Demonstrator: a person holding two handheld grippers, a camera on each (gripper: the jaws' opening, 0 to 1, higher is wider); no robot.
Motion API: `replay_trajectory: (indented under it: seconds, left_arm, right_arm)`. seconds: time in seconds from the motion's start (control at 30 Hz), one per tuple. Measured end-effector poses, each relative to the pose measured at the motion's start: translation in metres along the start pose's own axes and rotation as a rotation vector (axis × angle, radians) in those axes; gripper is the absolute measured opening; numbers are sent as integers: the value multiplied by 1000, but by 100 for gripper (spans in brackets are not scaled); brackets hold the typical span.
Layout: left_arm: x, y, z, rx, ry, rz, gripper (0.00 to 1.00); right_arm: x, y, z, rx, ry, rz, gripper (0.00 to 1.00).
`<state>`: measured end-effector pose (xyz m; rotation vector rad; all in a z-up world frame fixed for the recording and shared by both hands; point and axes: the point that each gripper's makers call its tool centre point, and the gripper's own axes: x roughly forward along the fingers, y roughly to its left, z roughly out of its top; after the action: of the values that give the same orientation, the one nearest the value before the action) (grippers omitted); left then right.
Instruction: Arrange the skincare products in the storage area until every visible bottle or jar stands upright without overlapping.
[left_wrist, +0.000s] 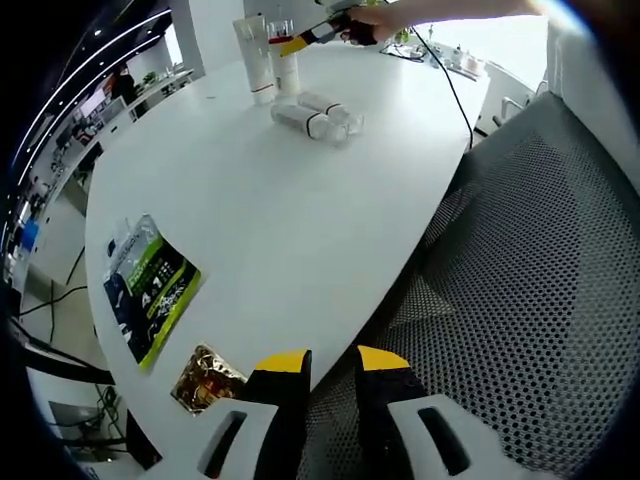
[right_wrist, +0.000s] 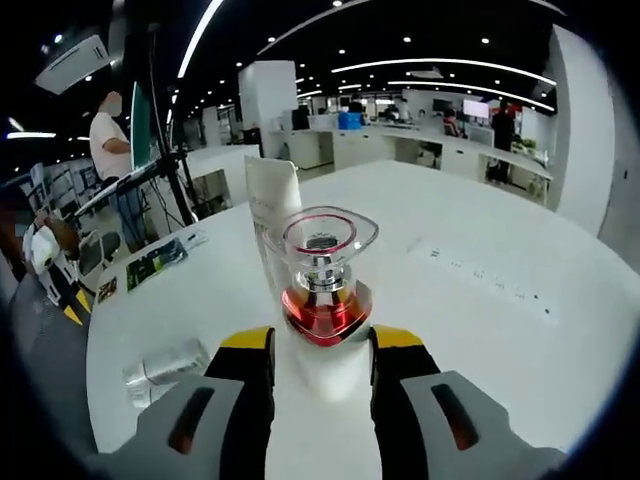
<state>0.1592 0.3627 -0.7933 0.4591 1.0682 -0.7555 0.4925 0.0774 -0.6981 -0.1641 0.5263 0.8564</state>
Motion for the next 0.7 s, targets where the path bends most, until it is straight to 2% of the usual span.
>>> replay_trajectory:
  seconds: [0.1, 0.27, 0.7]
  left_arm:
    - [0, 0, -1, 4, 5, 0, 18]
    - [0, 1, -1, 1, 4, 3, 18]
    - [0, 1, -1, 1, 5, 5, 18]
  right_arm:
    - [0, -2, 0, -6, 2, -9, 30]
    - [2, 0, 2, -1, -3, -10, 30]
    - [6, -2, 2, 26, 0, -82, 30]
